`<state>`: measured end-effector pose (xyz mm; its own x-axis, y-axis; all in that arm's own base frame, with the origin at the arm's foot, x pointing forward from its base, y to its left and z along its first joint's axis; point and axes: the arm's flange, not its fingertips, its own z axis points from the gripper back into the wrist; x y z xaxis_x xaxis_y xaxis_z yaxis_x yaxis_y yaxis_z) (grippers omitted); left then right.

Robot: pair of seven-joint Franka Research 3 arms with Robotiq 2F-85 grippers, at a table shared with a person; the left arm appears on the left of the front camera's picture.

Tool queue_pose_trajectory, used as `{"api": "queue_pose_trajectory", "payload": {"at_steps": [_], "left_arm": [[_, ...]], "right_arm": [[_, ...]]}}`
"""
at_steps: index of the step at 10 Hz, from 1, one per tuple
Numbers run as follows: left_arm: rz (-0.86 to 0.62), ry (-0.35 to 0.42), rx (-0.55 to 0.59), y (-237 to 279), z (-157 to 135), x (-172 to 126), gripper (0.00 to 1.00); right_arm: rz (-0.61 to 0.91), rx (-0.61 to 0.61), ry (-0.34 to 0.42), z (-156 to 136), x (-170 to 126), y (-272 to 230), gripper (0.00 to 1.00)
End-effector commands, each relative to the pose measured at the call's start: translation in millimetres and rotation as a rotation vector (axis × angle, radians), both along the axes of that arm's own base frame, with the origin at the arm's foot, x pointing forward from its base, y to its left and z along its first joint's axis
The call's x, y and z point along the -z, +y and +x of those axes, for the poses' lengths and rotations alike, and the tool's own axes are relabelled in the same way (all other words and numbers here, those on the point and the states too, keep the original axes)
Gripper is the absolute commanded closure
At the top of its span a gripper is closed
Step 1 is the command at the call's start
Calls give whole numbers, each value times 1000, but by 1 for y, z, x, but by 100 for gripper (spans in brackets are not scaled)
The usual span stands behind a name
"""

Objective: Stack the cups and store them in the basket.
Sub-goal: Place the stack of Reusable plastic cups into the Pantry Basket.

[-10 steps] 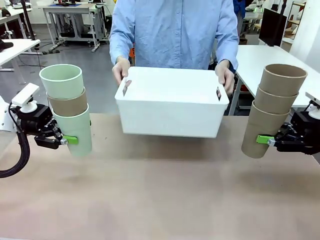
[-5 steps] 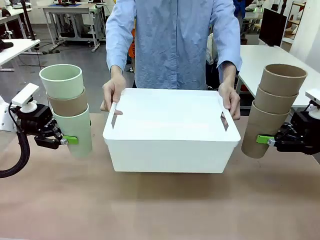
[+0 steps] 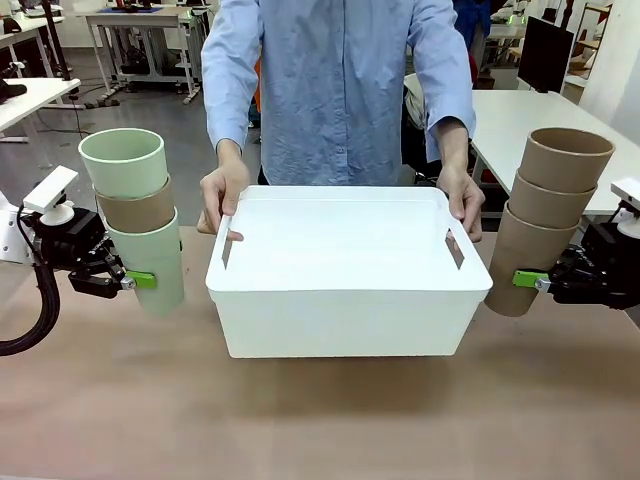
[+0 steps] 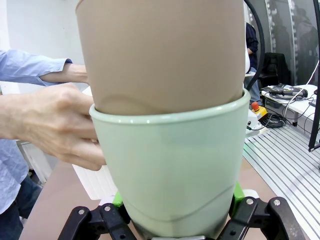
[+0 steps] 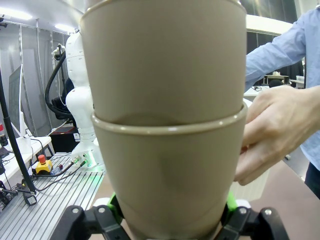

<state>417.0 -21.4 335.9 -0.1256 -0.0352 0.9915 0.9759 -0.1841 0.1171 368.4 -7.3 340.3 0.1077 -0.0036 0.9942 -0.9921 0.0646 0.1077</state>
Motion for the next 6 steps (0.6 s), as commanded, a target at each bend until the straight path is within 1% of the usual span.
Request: {"api": "queue_pose_trajectory", "payload": {"at_steps": [1,6], "left_arm": [[-8,0,7,0,0,-6,15],[-8,0,7,0,0,-6,15]], "right_arm": [[3,0,-8,0,-4,-1,15],[3,0,-8,0,-4,-1,15]]}}
